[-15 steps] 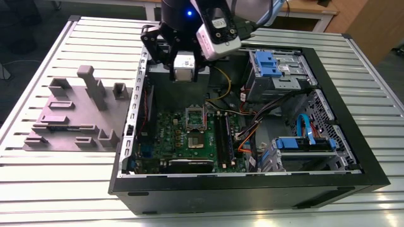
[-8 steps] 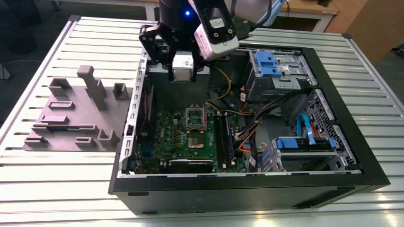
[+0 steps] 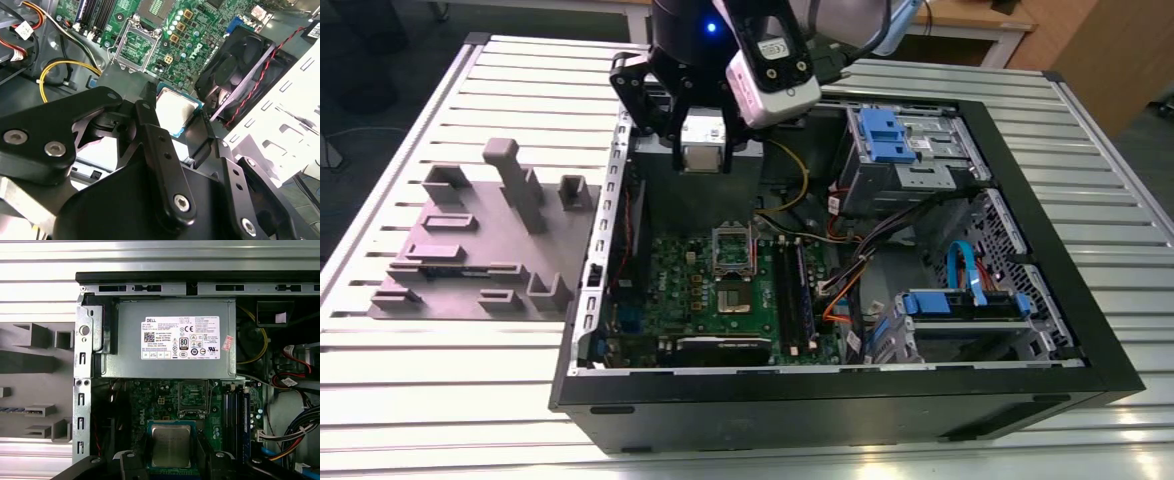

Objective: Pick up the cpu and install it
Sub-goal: 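Place the cpu into insertion slot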

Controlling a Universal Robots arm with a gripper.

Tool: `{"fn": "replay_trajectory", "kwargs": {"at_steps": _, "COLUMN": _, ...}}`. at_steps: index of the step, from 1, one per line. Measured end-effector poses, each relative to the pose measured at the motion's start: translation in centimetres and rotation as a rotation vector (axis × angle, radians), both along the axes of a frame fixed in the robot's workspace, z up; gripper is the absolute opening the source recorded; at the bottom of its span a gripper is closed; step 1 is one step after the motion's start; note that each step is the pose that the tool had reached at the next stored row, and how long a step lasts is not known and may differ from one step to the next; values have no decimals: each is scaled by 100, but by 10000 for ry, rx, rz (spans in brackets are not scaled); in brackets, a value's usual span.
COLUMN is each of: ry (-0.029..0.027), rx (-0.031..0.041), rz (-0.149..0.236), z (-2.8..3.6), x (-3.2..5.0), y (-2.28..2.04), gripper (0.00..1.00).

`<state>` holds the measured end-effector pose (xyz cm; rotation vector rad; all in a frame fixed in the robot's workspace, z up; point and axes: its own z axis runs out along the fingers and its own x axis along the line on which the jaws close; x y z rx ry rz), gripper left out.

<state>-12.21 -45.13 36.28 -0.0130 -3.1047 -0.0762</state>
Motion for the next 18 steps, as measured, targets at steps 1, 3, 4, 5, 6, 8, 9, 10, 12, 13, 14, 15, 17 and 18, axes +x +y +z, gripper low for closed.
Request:
{"fn": "replay_trajectory", "kwargs": {"at_steps": 1, "ry": 0, "rx": 0, "rz": 0, "z": 0, "x": -4, "y": 0, "gripper": 47}}
{"fn": "replay_trajectory", "kwargs": {"at_steps": 3, "ry": -1, "rx": 1, "rz": 0, "z": 0, "x": -11, "y": 0, "gripper": 47}}
{"fn": "replay_trajectory", "kwargs": {"at_steps": 4, "ry": 0, "rx": 0, "rz": 0, "z": 0, "x": -14, "y": 0, "gripper": 47}}
{"fn": "replay_trajectory", "kwargs": {"at_steps": 5, "ry": 0, "rx": 0, "rz": 0, "z": 0, "x": -18, "y": 0, "gripper": 47}}
{"fn": "replay_trajectory", "kwargs": {"at_steps": 6, "ry": 0, "rx": 0, "rz": 0, "z": 0, "x": -22, "y": 0, "gripper": 47}}
{"fn": "replay_trajectory", "kwargs": {"at_steps": 8, "ry": 0, "rx": 0, "rz": 0, "z": 0, "x": -29, "y": 0, "gripper": 47}}
{"fn": "replay_trajectory", "kwargs": {"at_steps": 9, "ry": 0, "rx": 0, "rz": -1, "z": 0, "x": -32, "y": 0, "gripper": 47}}
{"fn": "replay_trajectory", "kwargs": {"at_steps": 10, "ry": 0, "rx": 0, "rz": 0, "z": 0, "x": -36, "y": 0, "gripper": 47}}
{"fn": "replay_trajectory", "kwargs": {"at_steps": 12, "ry": 0, "rx": 0, "rz": 0, "z": 0, "x": -40, "y": 0, "gripper": 47}}
{"fn": "replay_trajectory", "kwargs": {"at_steps": 13, "ry": 0, "rx": 0, "rz": 0, "z": 0, "x": -41, "y": 0, "gripper": 47}}
{"fn": "replay_trajectory", "kwargs": {"at_steps": 14, "ry": 1, "rx": 0, "rz": 0, "z": 0, "x": -41, "y": 0, "gripper": 47}}
{"fn": "replay_trajectory", "kwargs": {"at_steps": 15, "ry": 1, "rx": -1, "rz": 0, "z": -1, "x": -41, "y": 0, "gripper": 47}}
{"fn": "replay_trajectory", "kwargs": {"at_steps": 17, "ry": 1, "rx": -1, "rz": 0, "z": -1, "x": -41, "y": 0, "gripper": 47}}
{"fn": "replay_trajectory", "kwargs": {"at_steps": 18, "ry": 1, "rx": -1, "rz": 0, "z": -1, "x": -41, "y": 0, "gripper": 47}}
